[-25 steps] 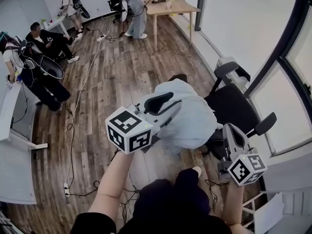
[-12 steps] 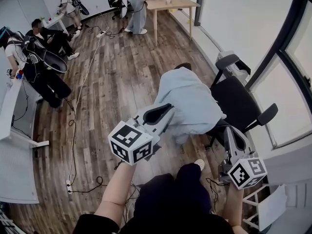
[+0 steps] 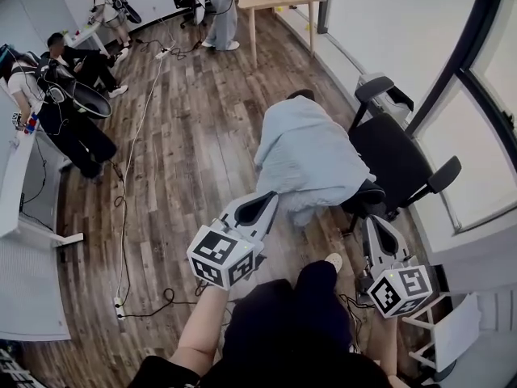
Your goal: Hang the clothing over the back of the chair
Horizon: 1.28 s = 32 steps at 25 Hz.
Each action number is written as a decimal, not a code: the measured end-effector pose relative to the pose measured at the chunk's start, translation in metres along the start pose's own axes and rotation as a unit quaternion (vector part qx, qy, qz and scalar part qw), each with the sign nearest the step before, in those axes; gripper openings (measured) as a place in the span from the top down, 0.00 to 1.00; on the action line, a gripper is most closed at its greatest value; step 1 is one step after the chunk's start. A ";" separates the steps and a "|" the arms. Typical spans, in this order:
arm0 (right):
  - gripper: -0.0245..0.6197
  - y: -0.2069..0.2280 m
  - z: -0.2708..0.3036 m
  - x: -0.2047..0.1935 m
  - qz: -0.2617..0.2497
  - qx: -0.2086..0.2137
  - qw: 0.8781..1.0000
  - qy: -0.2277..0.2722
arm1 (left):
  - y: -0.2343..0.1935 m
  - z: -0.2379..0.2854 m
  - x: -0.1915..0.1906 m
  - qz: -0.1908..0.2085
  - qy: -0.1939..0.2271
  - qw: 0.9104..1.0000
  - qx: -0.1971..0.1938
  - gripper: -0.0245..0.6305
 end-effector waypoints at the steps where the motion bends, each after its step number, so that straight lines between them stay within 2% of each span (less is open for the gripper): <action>1: 0.96 0.000 -0.001 -0.004 0.003 -0.001 1.000 -0.002 | 0.001 0.000 -0.006 -0.004 -0.001 1.000 -0.001 0.95; 9: 0.96 -0.005 -0.001 -0.022 0.004 -0.016 1.000 -0.011 | 0.013 -0.003 -0.030 -0.003 -0.004 1.000 -0.017 0.95; 16: 0.96 -0.008 0.001 -0.023 -0.011 -0.012 1.000 -0.012 | 0.018 0.000 -0.033 -0.005 -0.001 1.000 -0.019 0.95; 32: 0.96 -0.014 -0.003 -0.022 -0.010 -0.002 1.000 -0.013 | 0.026 0.001 -0.033 -0.003 -0.002 1.000 -0.022 0.95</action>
Point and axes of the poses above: the fingertips, and each gripper's own axes: z forward along the fingers, y to its right, x out of its top, the point moved 8 cm from there along -z, backward along the fingers, and after that the axes turned 13 degrees about -y, right-handed, at the moved point
